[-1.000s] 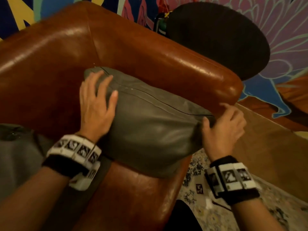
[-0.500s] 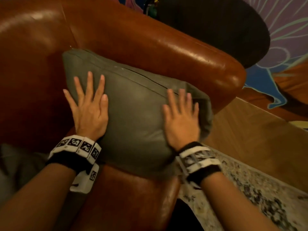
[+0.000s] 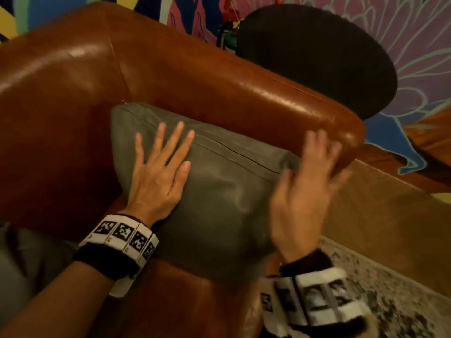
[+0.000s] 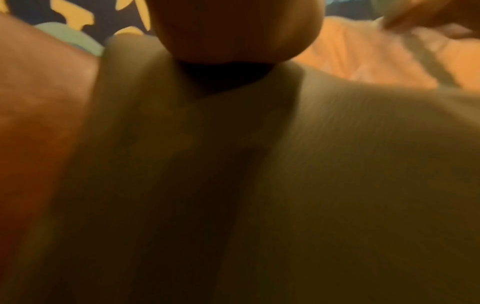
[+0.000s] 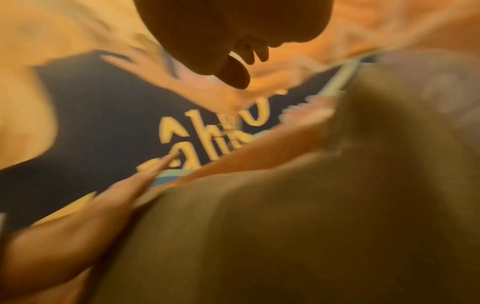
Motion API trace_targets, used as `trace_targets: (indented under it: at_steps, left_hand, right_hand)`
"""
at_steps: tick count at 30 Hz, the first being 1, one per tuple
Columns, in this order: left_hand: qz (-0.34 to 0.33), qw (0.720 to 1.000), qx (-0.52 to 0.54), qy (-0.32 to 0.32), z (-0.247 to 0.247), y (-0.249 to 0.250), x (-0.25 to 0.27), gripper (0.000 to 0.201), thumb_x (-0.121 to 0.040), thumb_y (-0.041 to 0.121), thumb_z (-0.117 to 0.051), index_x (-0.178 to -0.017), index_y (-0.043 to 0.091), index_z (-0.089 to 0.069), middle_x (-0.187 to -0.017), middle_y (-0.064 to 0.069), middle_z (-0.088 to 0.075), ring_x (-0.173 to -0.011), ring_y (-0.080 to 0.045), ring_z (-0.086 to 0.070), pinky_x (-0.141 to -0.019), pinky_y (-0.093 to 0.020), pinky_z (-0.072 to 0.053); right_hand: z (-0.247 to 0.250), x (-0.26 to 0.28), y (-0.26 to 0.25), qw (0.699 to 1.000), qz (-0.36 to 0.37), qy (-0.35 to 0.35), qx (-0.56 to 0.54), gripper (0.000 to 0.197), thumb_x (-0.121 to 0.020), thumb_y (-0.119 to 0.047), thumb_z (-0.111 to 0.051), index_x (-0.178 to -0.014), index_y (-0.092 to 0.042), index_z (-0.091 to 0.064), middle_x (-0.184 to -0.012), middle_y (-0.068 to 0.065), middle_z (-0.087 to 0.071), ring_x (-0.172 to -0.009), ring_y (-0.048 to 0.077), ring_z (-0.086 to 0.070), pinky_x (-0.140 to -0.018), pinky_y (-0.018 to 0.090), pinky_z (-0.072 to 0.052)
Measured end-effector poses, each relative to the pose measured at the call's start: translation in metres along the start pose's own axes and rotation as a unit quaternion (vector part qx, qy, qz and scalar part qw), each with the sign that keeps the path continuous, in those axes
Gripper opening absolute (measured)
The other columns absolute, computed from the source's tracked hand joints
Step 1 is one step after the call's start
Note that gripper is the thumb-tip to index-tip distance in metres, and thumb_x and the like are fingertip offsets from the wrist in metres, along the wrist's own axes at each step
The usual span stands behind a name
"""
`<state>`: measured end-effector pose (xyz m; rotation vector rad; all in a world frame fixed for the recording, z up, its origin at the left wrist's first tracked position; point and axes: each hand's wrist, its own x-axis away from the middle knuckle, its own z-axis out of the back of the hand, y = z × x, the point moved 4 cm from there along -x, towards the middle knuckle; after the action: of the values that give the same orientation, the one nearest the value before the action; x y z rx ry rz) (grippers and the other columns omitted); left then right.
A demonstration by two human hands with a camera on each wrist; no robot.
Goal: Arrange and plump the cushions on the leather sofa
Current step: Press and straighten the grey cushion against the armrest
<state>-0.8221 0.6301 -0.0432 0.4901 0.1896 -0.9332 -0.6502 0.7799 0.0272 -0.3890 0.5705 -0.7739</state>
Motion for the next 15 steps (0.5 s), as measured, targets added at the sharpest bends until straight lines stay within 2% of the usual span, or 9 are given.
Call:
trace_targets:
  at_steps: [2,3,5,6,8,11,13,14,15]
  left_hand:
    - [-0.020,1.000,0.020,0.014,-0.001,0.007,-0.008,0.054,-0.105,0.036,-0.015,-0.151,0.012,-0.028,-0.158,-0.002,-0.025,-0.149,-0.018,-0.011,-0.120,-0.044,0.003]
    - [-0.015,0.999,0.030,0.013,-0.002,0.007,-0.011,0.053,-0.105,0.034,-0.017,-0.150,0.010,-0.030,-0.156,-0.004,-0.031,-0.148,-0.021,-0.017,-0.120,-0.043,-0.002]
    - [0.020,0.999,0.031,-0.007,-0.007,-0.007,-0.010,0.051,-0.104,0.036,-0.021,-0.149,0.016,-0.033,-0.154,-0.002,-0.036,-0.148,-0.022,-0.018,-0.120,-0.044,-0.004]
    - [0.046,0.998,0.011,-0.029,-0.009,-0.018,-0.009,0.051,-0.103,0.041,-0.021,-0.149,0.024,-0.034,-0.156,0.001,-0.034,-0.149,-0.023,-0.014,-0.120,-0.047,-0.001]
    - [0.100,0.991,-0.043,-0.082,-0.009,-0.042,-0.007,0.057,-0.098,0.057,-0.017,-0.150,0.039,-0.028,-0.160,0.008,-0.023,-0.151,-0.024,-0.003,-0.117,-0.051,0.010]
    - [0.209,0.970,-0.065,-0.110,-0.004,-0.071,-0.010,0.057,-0.098,0.064,-0.012,-0.152,0.046,-0.007,-0.162,0.015,0.002,-0.149,-0.024,0.015,-0.112,-0.055,0.017]
    - [0.272,0.957,-0.005,-0.104,0.001,-0.079,-0.017,0.059,-0.099,0.061,-0.016,-0.153,0.043,0.000,-0.162,0.015,0.011,-0.149,-0.027,0.018,-0.116,-0.053,0.013]
    - [0.291,0.951,0.055,-0.093,0.005,-0.078,-0.020,0.063,-0.099,0.060,-0.022,-0.154,0.038,-0.001,-0.163,0.013,0.011,-0.149,-0.026,0.014,-0.119,-0.049,0.008]
    - [0.303,0.943,0.122,-0.065,0.010,-0.076,-0.023,0.067,-0.099,0.057,-0.030,-0.156,0.032,-0.005,-0.164,0.009,0.006,-0.151,-0.023,0.007,-0.121,-0.042,0.002]
  right_hand:
    - [-0.038,0.003,-0.053,0.992,0.104,-0.069,0.008,0.065,-0.094,-0.013,-0.034,-0.157,-0.019,-0.017,-0.163,-0.003,-0.002,-0.150,0.013,0.008,-0.120,0.044,0.016]
    - [-0.062,0.007,-0.068,0.984,0.116,-0.135,0.021,0.064,-0.096,-0.016,-0.030,-0.157,-0.020,-0.015,-0.164,-0.003,0.002,-0.150,0.013,0.010,-0.120,0.048,0.016]
    - [-0.102,0.012,-0.066,0.964,0.083,-0.249,0.047,0.055,-0.105,-0.028,-0.023,-0.158,-0.027,-0.006,-0.166,-0.005,0.005,-0.151,0.014,0.012,-0.120,0.052,0.014]
    - [-0.113,0.012,-0.052,0.955,0.072,-0.278,0.078,0.053,-0.107,-0.037,-0.018,-0.158,-0.032,-0.003,-0.165,-0.008,0.006,-0.152,0.015,0.010,-0.120,0.051,0.015]
    - [-0.109,0.007,-0.016,0.944,0.064,-0.288,0.146,0.053,-0.105,-0.049,-0.010,-0.156,-0.039,0.000,-0.164,-0.012,0.007,-0.152,0.016,0.009,-0.116,0.049,0.019]
    - [-0.073,-0.007,0.039,0.940,0.007,-0.276,0.202,0.055,-0.105,-0.047,-0.008,-0.157,-0.034,-0.002,-0.166,-0.004,0.004,-0.153,0.019,0.008,-0.120,0.042,0.012]
    - [-0.048,-0.011,0.068,0.932,-0.025,-0.266,0.246,0.055,-0.104,-0.050,-0.012,-0.157,-0.037,-0.001,-0.166,-0.004,0.007,-0.152,0.022,0.012,-0.119,0.048,0.013]
    - [-0.036,-0.012,0.077,0.935,-0.058,-0.253,0.240,0.057,-0.103,-0.054,-0.018,-0.156,-0.040,-0.004,-0.167,-0.002,0.006,-0.152,0.026,0.011,-0.118,0.053,0.011]
    - [-0.024,-0.012,0.083,0.947,-0.104,-0.224,0.204,0.060,-0.101,-0.058,-0.028,-0.156,-0.041,-0.011,-0.167,0.002,0.001,-0.152,0.032,0.005,-0.119,0.055,0.003]
